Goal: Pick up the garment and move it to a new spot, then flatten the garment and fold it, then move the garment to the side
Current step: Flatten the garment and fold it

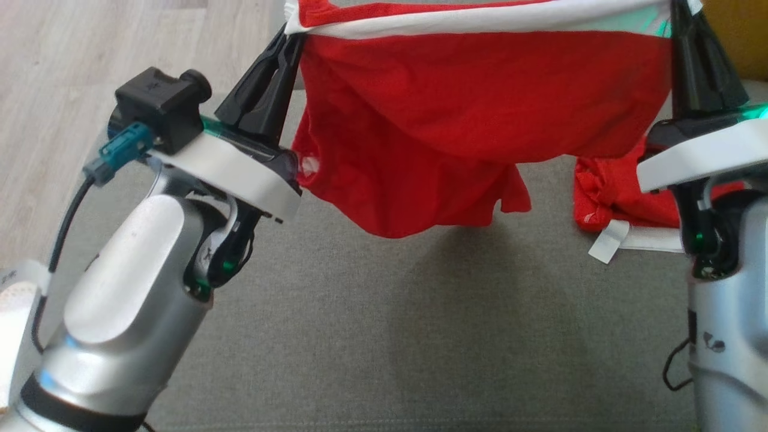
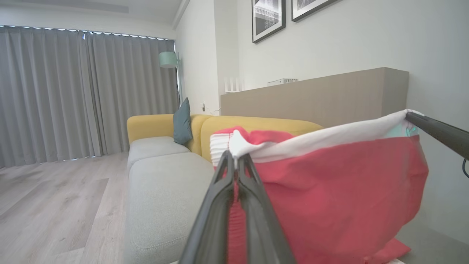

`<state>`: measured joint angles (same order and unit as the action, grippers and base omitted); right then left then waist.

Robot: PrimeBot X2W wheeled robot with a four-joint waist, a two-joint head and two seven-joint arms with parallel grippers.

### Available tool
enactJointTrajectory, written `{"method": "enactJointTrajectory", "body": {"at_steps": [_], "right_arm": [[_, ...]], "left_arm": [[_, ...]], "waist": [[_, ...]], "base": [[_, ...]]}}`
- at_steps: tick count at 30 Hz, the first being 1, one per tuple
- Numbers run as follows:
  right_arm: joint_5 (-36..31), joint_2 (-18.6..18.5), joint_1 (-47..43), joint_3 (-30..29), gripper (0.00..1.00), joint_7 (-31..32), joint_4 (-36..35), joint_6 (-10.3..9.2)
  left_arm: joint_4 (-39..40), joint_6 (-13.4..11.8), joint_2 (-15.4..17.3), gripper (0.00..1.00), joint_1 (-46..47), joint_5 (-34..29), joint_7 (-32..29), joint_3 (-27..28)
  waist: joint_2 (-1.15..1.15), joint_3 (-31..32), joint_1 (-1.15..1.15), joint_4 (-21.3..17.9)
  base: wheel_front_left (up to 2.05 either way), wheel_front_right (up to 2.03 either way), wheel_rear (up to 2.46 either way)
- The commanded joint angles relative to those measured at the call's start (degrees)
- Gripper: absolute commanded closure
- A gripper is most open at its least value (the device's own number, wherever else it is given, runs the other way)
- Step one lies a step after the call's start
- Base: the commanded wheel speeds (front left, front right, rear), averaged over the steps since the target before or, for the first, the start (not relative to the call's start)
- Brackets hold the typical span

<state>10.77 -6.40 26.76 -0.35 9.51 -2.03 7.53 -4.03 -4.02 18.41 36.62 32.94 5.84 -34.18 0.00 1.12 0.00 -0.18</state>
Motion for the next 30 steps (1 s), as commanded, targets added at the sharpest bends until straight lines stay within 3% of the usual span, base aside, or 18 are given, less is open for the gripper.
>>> {"method": "enactJointTrajectory", "body": {"at_steps": [1,7,13,18,24,30], "right_arm": [[0.5,0.2,1.9,1.2,1.00,-0.4,-1.9,-0.04],[0.2,1.0,-2.6,1.1,1.00,0.4,-6.0,-0.04],[-1.2,1.2,-7.7,-0.2,1.00,5.4,-14.5,-0.04],[-1.7,0.3,-4.9,0.2,1.00,8.6,-15.9,-0.04],[-0.2,-1.0,9.3,3.3,1.00,9.8,-7.4,-0.04],[-2.2,-3.0,31.4,8.2,1.00,1.3,13.1,-0.04]], "left_arm": [[2.3,-0.4,2.2,1.00,2.5,0.3,-0.5,2.9],[8.0,-2.1,4.8,1.00,-2.0,0.1,-3.8,1.7],[16.3,-3.7,8.3,1.00,-6.1,0.9,-9.0,1.0],[17.4,-2.8,9.9,1.00,-3.8,1.3,-11.7,1.3],[9.5,2.4,9.4,1.00,6.0,3.8,-14.4,2.2],[-9.2,7.3,7.6,1.00,22.5,1.6,-11.1,3.8]], "waist": [[0.00,0.4,0.00,0.2],[0.00,1.6,0.00,0.8],[0.00,1.0,0.00,1.8],[0.00,-1.0,0.00,1.9],[0.00,-8.4,0.00,1.0],[0.00,-16.6,0.00,-0.6]], "base": [[0.00,0.00,0.00],[0.00,0.00,0.00],[0.00,0.00,0.00],[0.00,0.00,0.00],[0.00,0.00,0.00],[0.00,0.00,0.00]]}}
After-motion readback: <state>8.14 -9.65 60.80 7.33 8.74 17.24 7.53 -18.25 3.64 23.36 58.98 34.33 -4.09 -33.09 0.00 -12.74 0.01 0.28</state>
